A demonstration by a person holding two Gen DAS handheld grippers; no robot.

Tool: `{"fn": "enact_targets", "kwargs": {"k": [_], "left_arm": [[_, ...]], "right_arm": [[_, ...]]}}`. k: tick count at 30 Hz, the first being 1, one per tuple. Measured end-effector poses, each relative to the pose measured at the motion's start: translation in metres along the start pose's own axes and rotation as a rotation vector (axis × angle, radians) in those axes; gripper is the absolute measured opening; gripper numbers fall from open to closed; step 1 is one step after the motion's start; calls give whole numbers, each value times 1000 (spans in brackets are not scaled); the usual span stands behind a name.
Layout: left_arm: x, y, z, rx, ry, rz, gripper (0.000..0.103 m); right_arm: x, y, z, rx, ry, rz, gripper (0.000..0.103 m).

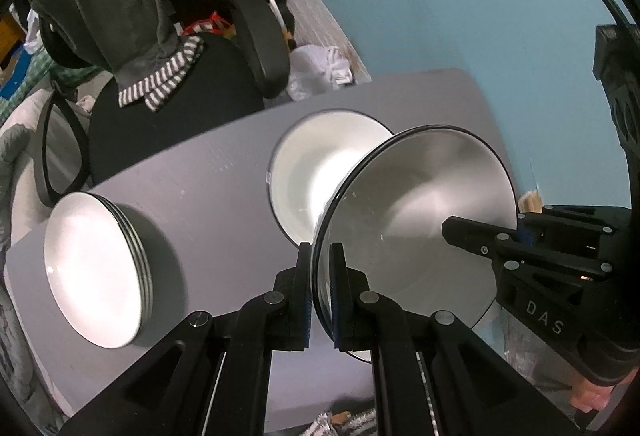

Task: Organize plates and bowls

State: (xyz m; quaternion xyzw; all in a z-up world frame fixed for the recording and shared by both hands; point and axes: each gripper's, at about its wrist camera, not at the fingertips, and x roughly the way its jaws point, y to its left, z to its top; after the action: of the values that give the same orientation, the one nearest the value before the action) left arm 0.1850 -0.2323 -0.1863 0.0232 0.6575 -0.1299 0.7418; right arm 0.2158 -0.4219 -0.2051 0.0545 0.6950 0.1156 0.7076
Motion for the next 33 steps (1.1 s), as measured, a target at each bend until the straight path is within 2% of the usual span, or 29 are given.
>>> {"fn": "enact_targets", "kwargs": {"k": [7, 14, 30, 33], "left_arm": [[11, 14, 22, -28, 18, 8, 7], [29, 26, 31, -68, 60, 4, 7], [45, 25, 38, -51, 115, 43, 8], [50, 23, 38, -42, 130, 51, 9]], "right_arm": [[5, 7, 28, -38, 27, -9, 7], [19, 11, 48, -84, 90, -29, 7], [35, 9, 59, -81, 163, -38, 7], [35, 11, 60, -79, 171, -46, 10]]}}
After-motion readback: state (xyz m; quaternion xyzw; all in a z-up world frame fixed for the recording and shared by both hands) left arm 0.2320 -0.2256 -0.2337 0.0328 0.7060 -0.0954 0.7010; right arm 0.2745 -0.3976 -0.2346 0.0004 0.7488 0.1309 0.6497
